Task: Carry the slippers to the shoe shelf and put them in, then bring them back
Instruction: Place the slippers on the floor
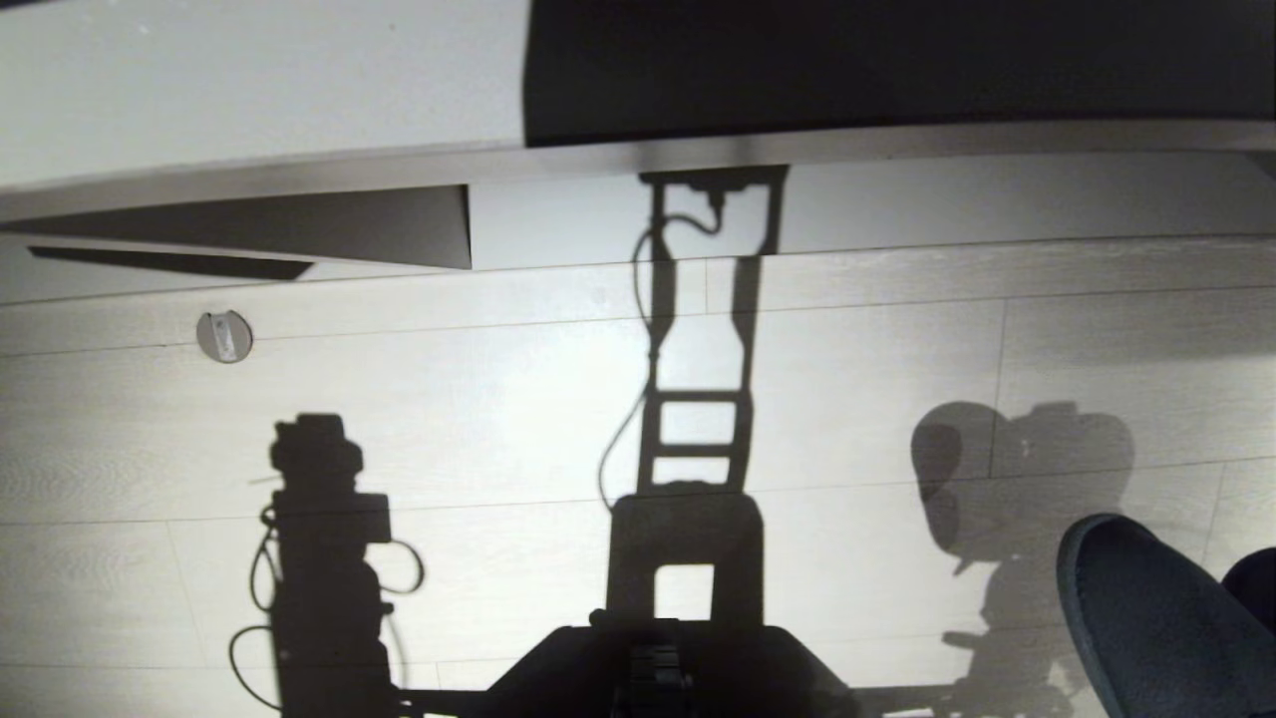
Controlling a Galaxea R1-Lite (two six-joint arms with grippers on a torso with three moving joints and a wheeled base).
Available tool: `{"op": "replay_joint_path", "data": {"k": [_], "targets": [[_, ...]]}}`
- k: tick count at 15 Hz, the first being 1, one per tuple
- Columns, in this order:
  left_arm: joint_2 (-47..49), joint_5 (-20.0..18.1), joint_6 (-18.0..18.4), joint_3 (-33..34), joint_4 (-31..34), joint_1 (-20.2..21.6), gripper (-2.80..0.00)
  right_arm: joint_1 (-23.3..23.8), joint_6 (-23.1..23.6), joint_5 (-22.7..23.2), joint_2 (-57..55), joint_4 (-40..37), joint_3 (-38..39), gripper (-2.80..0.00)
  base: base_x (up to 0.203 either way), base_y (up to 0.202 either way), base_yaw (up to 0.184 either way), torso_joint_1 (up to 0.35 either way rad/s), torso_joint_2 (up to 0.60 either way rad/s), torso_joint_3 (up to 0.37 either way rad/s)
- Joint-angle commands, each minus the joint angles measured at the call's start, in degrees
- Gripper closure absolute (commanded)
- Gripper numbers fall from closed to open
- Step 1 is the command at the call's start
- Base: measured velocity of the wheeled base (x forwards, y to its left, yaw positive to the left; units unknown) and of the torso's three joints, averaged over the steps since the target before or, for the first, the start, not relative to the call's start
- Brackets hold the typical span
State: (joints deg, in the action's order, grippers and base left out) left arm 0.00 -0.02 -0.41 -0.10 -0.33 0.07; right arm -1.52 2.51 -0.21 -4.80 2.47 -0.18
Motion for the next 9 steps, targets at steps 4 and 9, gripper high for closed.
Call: {"op": "replay_joint_path", "data": {"k": [4, 9], "targets": [[0.0, 0.0, 0.0, 0.0, 0.0, 0.0, 0.0, 0.1, -0.6, 0.0, 4.8, -2.9, 0.3, 0.0, 0.0, 0.0, 0.0, 0.0, 0.0, 0.0], [0.1, 0.0, 0.0, 0.0, 0.0, 0.0, 0.0, 0.1, -1.4, 0.0, 4.8, -2.9, 0.3, 0.0, 0.0, 0.0, 0.0, 0.0, 0.0, 0.0]]}}
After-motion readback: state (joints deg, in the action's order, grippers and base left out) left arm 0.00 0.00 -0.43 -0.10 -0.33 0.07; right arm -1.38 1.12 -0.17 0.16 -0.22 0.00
